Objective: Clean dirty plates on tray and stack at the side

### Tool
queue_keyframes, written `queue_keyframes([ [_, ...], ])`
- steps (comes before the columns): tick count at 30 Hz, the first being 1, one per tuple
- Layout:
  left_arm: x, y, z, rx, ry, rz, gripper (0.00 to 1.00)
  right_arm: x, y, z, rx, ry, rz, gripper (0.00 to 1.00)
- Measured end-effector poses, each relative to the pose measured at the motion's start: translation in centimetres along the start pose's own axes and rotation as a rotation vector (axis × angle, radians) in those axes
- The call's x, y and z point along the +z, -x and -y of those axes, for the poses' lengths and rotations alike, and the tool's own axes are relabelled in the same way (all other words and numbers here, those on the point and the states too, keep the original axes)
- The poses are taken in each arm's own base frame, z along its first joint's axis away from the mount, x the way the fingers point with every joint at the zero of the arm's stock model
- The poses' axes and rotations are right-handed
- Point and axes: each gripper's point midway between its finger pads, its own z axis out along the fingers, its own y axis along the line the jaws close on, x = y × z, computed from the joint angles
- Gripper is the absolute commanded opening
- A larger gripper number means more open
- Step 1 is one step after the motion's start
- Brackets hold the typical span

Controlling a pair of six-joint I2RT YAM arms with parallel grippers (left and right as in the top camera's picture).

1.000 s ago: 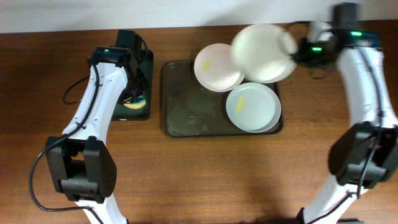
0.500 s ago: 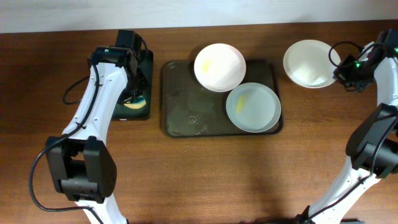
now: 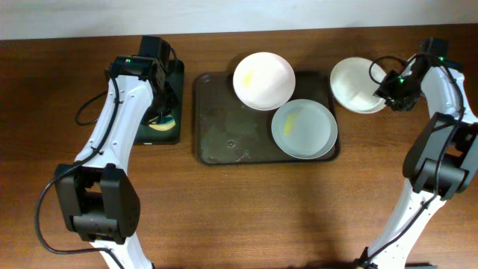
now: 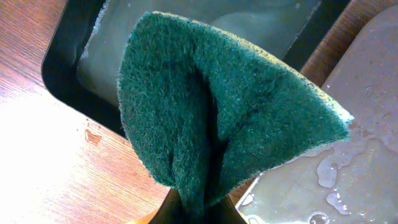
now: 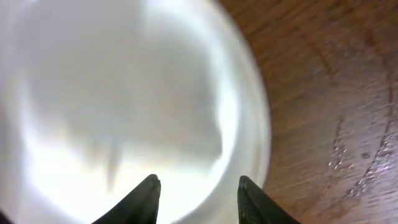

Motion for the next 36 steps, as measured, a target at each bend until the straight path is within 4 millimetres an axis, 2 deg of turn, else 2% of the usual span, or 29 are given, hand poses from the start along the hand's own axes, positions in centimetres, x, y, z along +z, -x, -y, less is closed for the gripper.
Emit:
queue_keyframes([
  [4,0.0,0.0,0.0,0.000,0.000,0.000,0.00,-0.5,-0.2,0.0,0.004,-0.007,-0.017,0.42],
  [8,0.0,0.0,0.0,0.000,0.000,0.000,0.00,-2.8,0.7,-1.6,-0.020,0.023,0.012,0.45],
  [9,0.0,0.0,0.0,0.000,0.000,0.000,0.00,-3.6,0.9,-2.8,-0.051,0.061,0.023,0.52],
  [10,0.0,0.0,0.0,0.000,0.000,0.000,0.00,-4.5,0.9,-4.5,-0.096,0.112,0.033,0.63],
  [11,0.0,0.0,0.0,0.000,0.000,0.000,0.00,-5.5,0.2,-7.7,-0.183,0.196,0.033,0.70],
  [13,0.0,0.0,0.1,0.002,-0.001,0.000,0.00,-5.7,-0.9,-11.1,-0.298,0.255,0.032,0.75],
  [17,-0.1,-0.4,0.6,0.016,-0.004,0.000,0.00,-3.9,-5.1,-19.7,-0.580,0.273,0.047,0.78],
  [19,-0.2,-0.7,1.1,0.031,-0.008,0.001,0.00,-2.6,-7.0,-22.7,-0.665,0.229,0.065,0.78],
  [21,-0.3,-1.1,1.7,0.049,-0.015,0.003,0.00,-1.0,-8.3,-24.5,-0.720,0.182,0.081,0.78],
  [23,-0.5,-1.3,2.5,0.075,-0.026,0.014,0.00,0.3,-8.6,-24.8,-0.741,0.139,0.096,0.77],
  [26,-0.7,-1.9,3.7,0.118,-0.040,0.022,0.00,1.9,-7.8,-24.0,-0.738,0.078,0.116,0.75],
  [29,-0.9,-2.3,4.7,0.139,-0.056,0.034,0.00,2.4,-7.3,-23.2,-0.727,0.045,0.123,0.67],
  [31,-1.0,-2.5,5.3,0.150,-0.065,0.041,0.00,2.6,-7.2,-23.1,-0.724,0.042,0.124,0.66],
  [35,-1.2,-2.7,5.9,0.161,-0.076,0.050,0.00,4.0,-7.8,-22.8,-0.718,0.054,0.089,0.47],
  [36,-1.2,-2.7,6.0,0.163,-0.076,0.050,0.00,4.6,-8.1,-22.7,-0.715,0.057,0.076,0.45],
])
